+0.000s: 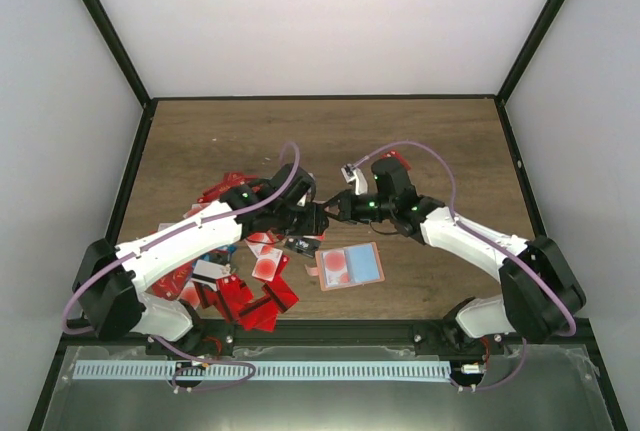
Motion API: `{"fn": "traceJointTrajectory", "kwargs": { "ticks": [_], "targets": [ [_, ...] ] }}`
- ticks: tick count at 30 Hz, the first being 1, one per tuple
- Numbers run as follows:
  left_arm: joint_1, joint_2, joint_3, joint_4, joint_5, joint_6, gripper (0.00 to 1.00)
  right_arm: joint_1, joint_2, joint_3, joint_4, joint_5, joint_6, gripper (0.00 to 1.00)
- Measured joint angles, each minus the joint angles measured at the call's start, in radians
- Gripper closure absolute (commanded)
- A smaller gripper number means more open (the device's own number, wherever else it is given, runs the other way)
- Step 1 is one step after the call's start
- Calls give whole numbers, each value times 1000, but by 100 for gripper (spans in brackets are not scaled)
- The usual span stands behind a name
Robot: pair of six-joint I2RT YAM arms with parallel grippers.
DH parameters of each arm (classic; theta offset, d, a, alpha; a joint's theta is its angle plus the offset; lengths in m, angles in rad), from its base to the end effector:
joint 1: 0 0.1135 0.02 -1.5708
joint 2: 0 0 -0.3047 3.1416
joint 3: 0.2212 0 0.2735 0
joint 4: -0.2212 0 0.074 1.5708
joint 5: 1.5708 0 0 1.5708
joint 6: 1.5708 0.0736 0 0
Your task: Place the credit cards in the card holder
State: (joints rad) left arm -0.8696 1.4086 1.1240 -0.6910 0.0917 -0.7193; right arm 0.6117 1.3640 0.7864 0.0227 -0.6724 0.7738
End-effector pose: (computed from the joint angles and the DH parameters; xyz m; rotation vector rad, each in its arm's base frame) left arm 0.2054 -0.2537 0.2749 0.2413 2.6971 -0.6796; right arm 0.2402 0.2245 0.2470 -0.2648 2.3738 1.4640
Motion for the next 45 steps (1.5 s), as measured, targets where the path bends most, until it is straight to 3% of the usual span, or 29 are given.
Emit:
{"fn": "traceJointTrajectory", "kwargs": {
  "ticks": [10, 20, 27, 35, 45],
  "targets": [
    [0, -23, -10, 10, -5, 19, 17, -11, -11, -13, 11, -23, -34, 99],
    [60, -246, -182, 154, 59, 113, 17, -121, -111, -142, 40, -177, -112, 99],
    [98, -400, -359, 383, 234, 148, 23, -132, -249, -164, 68, -311, -147, 99],
    [99, -520, -430, 562, 403, 156, 30, -132, -369, -199, 160, -452, -117, 99],
    [98, -488, -489, 721, 566, 143, 44, -133, -376, -199, 256, -545, -50, 99]
  ]
}}
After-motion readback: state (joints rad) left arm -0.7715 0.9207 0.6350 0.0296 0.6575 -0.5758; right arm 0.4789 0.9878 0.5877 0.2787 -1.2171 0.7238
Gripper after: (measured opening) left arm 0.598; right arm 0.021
